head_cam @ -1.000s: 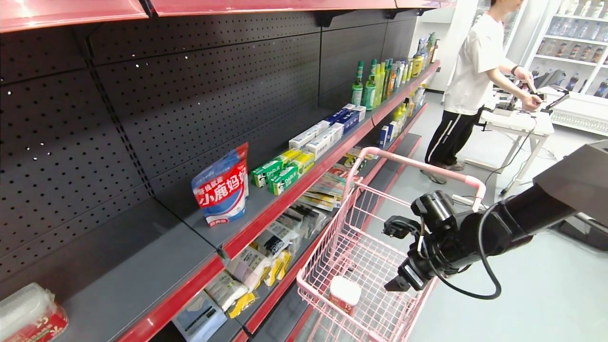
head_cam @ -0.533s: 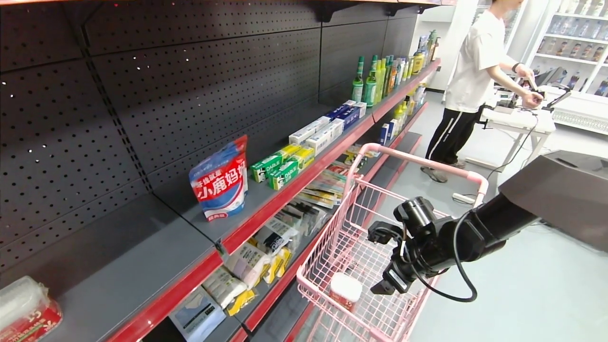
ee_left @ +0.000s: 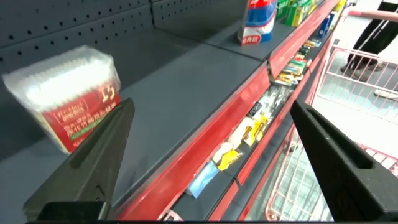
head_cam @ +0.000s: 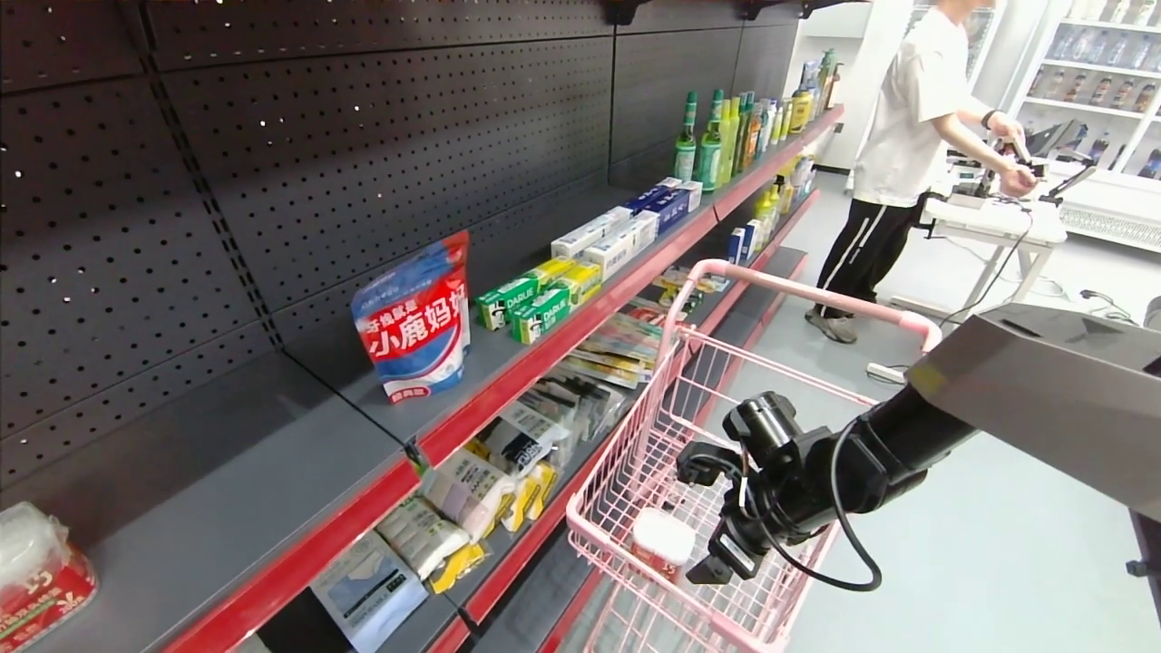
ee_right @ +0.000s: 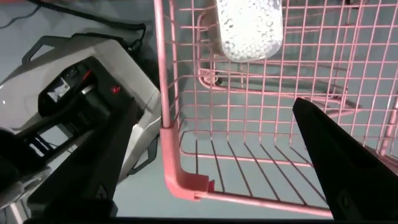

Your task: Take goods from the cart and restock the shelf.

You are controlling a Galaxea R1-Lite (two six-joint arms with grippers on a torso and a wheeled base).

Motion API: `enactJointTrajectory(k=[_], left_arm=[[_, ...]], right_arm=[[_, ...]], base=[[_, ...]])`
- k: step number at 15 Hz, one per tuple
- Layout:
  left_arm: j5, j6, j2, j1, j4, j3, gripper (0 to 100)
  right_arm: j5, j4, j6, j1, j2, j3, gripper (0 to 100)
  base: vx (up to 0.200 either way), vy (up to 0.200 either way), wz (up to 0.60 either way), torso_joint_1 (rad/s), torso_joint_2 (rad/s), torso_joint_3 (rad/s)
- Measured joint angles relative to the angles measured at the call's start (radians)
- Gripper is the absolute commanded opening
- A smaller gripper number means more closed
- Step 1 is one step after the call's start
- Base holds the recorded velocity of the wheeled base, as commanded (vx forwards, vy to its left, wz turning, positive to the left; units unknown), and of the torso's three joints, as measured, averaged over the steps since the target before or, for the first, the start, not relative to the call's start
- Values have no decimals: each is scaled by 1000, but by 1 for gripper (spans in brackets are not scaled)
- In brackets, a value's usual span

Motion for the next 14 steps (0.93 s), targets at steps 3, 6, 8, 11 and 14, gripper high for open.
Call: enactJointTrajectory(k=[3,6,8,11,14], left_arm=[[-1,0,0,0,0,0,100],[-1,0,0,0,-1,0,100],[0,0,0,0,-1,0,100],[0,0,0,1,1,0,100],[-1,0,0,0,-1,0,100]], right_arm=[[1,-1,-1,-8,25,-49,100],[2,0,-33,-21,54,-109,100],[4,0,-42,-27,74,-136,100],[23,1,-44,-27,94,-163,100],[39,0,-45,-27,120,-208,100]], base=[[0,0,0,-69,173,97],[0,0,0,-24,33,28],[0,0,0,-137,317,163],[0,0,0,-116,286,157],[0,0,0,-7,17,14]])
